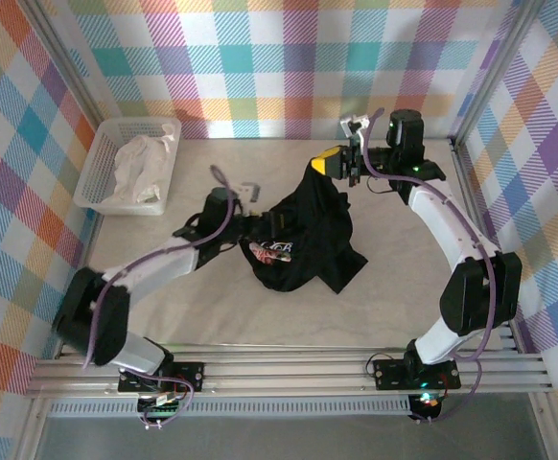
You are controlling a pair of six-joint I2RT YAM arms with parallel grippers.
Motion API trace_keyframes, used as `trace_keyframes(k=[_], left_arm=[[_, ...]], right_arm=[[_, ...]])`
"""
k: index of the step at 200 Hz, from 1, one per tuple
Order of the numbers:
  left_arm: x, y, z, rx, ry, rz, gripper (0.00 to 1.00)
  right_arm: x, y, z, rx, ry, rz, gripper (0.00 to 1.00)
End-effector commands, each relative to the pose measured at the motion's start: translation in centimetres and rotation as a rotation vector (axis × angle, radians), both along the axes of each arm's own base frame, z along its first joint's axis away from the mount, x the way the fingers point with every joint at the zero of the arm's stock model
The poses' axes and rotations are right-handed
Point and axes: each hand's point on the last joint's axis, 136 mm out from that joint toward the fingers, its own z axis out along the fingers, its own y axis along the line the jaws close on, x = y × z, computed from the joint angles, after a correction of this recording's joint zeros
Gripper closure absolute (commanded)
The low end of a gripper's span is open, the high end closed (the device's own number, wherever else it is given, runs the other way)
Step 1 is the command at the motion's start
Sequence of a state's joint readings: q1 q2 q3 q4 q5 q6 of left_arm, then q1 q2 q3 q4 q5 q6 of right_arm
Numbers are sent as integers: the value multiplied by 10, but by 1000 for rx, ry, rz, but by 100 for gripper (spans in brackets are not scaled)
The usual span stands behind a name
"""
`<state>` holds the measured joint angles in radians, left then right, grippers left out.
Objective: Fold the inside-out t-shirt
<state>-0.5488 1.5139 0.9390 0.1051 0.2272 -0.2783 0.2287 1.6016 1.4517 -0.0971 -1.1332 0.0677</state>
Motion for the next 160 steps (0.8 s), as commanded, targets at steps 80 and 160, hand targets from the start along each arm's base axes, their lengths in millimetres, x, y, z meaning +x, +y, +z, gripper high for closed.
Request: trace_keyframes(k=[80, 160], left_arm=[[47, 108, -40, -90, 41, 499, 100], [-10, 89, -68, -5, 8, 344, 56]], right_arm=[[-39, -31, 195, 175, -343, -49, 100], [-9, 9, 100, 111, -118, 125, 100]])
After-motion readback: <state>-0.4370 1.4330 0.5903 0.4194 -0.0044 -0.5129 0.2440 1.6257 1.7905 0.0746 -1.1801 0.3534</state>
